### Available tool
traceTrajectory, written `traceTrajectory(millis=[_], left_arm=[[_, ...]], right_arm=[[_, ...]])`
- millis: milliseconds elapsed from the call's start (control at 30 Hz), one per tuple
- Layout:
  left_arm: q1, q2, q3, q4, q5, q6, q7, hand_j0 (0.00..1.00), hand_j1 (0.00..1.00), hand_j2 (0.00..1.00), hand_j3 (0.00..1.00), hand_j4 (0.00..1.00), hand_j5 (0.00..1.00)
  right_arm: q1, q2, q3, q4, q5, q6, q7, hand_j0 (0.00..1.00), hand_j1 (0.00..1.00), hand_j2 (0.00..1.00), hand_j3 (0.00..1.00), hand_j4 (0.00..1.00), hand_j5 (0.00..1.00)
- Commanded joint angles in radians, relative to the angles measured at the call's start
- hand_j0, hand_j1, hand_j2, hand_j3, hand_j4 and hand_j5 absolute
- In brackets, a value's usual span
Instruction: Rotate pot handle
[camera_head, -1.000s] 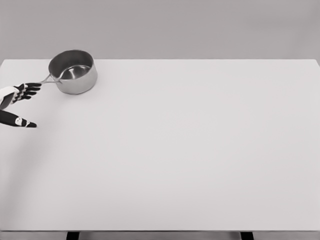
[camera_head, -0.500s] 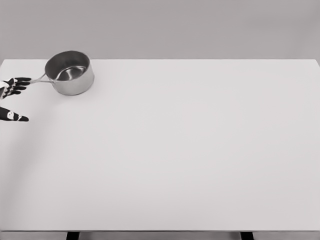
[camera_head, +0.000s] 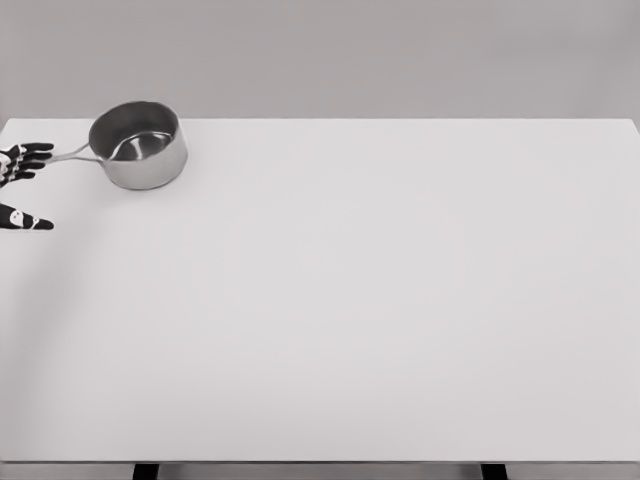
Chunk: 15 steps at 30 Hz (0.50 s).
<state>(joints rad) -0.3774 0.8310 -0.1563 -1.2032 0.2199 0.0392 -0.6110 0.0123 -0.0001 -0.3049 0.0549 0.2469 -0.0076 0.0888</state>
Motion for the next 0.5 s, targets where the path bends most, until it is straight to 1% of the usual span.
traceTrajectory(millis=[0,133,467], left_arm=[[-0.003,-0.003,0.001,0.016,0.004,-0.002,0.000,1.00,1.00,1.00,1.00,1.00,1.00],[-0.009,-0.003,0.000,0.024,0.004,-0.002,0.000,1.00,1.00,1.00,1.00,1.00,1.00],[-0.002,-0.003,0.000,0.008,0.009,-0.005,0.000,1.00,1.00,1.00,1.00,1.00,1.00]], right_arm=[[0.000,0.000,0.000,0.000,0.000,0.000,0.000,1.00,1.00,1.00,1.00,1.00,1.00],[0.000,0.000,0.000,0.000,0.000,0.000,0.000,1.00,1.00,1.00,1.00,1.00,1.00],[0.000,0.000,0.000,0.000,0.000,0.000,0.000,1.00,1.00,1.00,1.00,1.00,1.00]])
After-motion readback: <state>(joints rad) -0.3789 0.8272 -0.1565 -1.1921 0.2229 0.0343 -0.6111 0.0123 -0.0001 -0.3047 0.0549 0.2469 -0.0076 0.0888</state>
